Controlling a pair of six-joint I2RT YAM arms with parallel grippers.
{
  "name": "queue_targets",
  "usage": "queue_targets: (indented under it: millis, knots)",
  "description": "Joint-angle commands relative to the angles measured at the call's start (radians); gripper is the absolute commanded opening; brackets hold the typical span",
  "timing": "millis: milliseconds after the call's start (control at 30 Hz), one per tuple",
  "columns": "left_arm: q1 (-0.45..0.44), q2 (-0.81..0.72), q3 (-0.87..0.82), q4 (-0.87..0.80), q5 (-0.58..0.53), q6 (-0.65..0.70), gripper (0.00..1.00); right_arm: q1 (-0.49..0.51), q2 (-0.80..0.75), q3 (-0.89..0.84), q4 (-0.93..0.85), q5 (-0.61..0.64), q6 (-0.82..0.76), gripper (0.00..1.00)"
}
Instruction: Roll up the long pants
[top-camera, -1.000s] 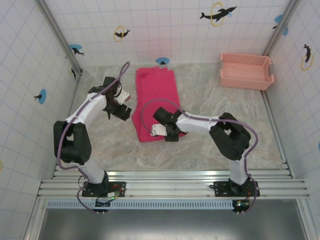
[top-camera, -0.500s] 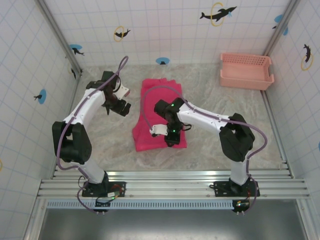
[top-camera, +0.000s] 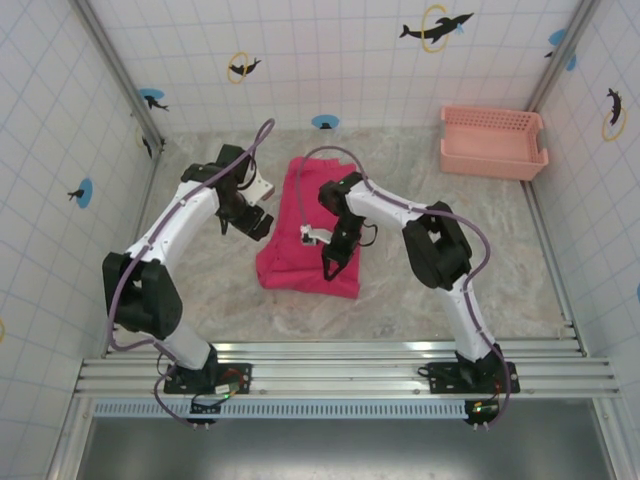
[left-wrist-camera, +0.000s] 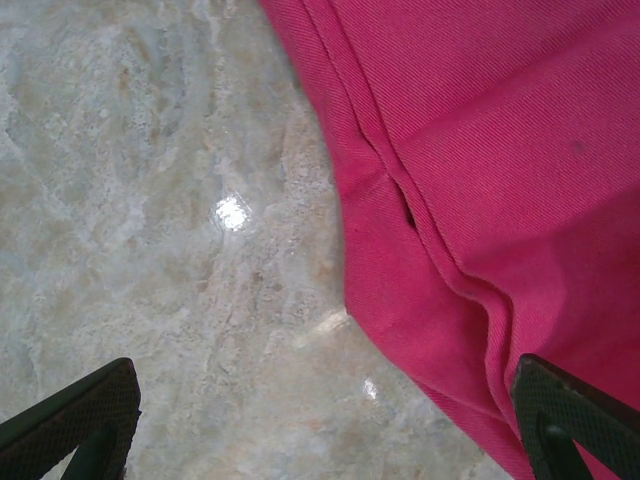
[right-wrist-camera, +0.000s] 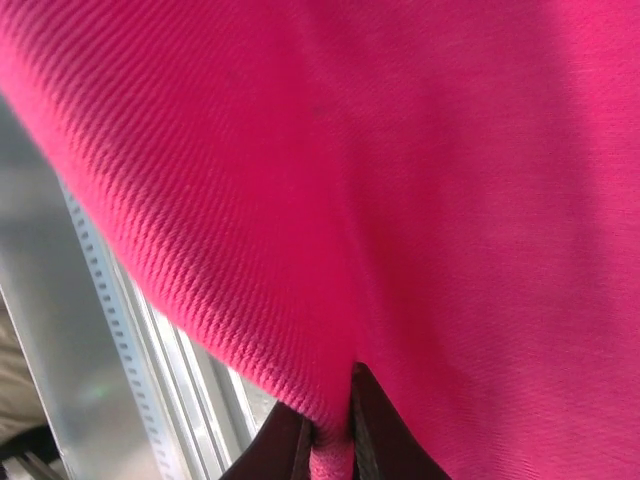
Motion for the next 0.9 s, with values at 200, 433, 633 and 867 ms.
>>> queue_targets:
  millis: [200,433,633,867]
  knots:
    - [-0.073,-0.061,-0.058,-0.053,0.07,-0.028,0.83,-0.027,0.124,0.155,0.003,-0.081,0.052,0.14]
    - [-0.123,-0.169,-0.075,-0.052,0.08,-0.049,0.64,-0.026,0.193,0.208,0.008,-0.058,0.082,0.14]
    - [-0.216,-0.331,-0.187,0.021,0.016,0.012,0.62,-0.043,0.224,0.242,0.021,-0.088,0.122,0.14]
    - [-0.277,-0.264,-0.335,0.14,-0.093,0.009,0.65,-0.05,0.24,0.245,0.027,-0.141,0.138,0.14]
